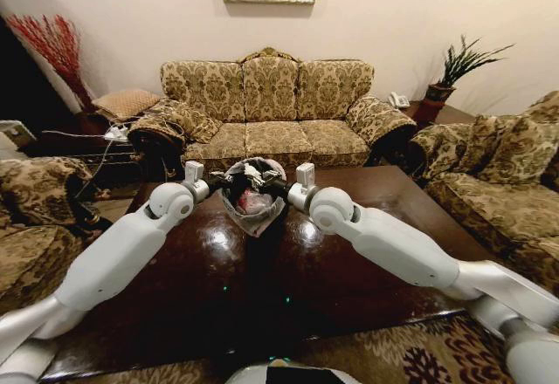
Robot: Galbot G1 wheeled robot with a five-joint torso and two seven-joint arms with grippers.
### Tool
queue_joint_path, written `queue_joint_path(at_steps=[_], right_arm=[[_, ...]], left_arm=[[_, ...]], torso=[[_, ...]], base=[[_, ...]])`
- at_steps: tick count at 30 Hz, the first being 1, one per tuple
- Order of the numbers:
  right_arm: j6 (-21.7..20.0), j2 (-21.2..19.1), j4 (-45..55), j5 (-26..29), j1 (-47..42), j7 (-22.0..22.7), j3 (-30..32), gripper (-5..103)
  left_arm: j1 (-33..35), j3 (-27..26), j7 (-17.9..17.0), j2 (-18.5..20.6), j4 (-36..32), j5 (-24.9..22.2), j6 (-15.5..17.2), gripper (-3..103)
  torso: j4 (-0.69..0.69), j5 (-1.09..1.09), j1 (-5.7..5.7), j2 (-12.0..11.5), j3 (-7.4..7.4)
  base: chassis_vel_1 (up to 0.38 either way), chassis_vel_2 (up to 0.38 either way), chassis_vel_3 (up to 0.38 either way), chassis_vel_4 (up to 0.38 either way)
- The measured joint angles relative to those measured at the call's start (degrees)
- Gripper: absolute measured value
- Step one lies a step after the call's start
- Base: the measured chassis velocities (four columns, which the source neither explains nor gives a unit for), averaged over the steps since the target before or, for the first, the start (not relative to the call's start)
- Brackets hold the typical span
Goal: Move to the front of the table and place the trash on the table into the trash bin.
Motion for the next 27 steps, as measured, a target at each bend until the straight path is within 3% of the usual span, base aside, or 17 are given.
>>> queue_joint_path(at_steps=[4, 7, 10, 16, 27], right_arm=[[0.01, -0.17, -0.07, -0.02, 0.05, -0.10, 0.29, 47], [0.14, -0.38, -0.08, -0.02, 0.05, -0.32, 0.57, 63], [0.27, -0.38, -0.08, -0.02, 0.06, -0.57, 0.62, 69], [1.41, 0.04, -0.28, -0.05, 0.42, -0.59, 0.93, 95], [2.15, 0.07, 0.34, 0.75, 0.75, -2.41, -1.41, 100]], left_arm=[[0.04, -0.03, 0.00, 0.15, 0.00, 0.00, -0.17, 3], [0.23, -0.21, 0.00, 0.30, -0.07, 0.01, -0.31, 3], [0.31, -0.27, 0.00, 0.30, -0.23, 0.02, -0.32, 3], [0.45, -0.53, 0.00, 0.62, -0.89, 0.01, -0.32, 3], [0.52, -0.77, 0.05, 0.28, -1.39, 0.00, -0.32, 3]], torso=[[0.00, 0.00, 0.00, 0.00, 0.00], [0.00, 0.00, 0.00, 0.00, 0.00], [0.00, 0.00, 0.00, 0.00, 0.00], [0.00, 0.00, 0.00, 0.00, 0.00], [0.00, 0.00, 0.00, 0.00, 0.00]], base=[[0.000, 0.000, 0.000, 0.000], [0.000, 0.000, 0.000, 0.000], [0.000, 0.000, 0.000, 0.000], [0.000, 0.000, 0.000, 0.000], [0.000, 0.000, 0.000, 0.000]])
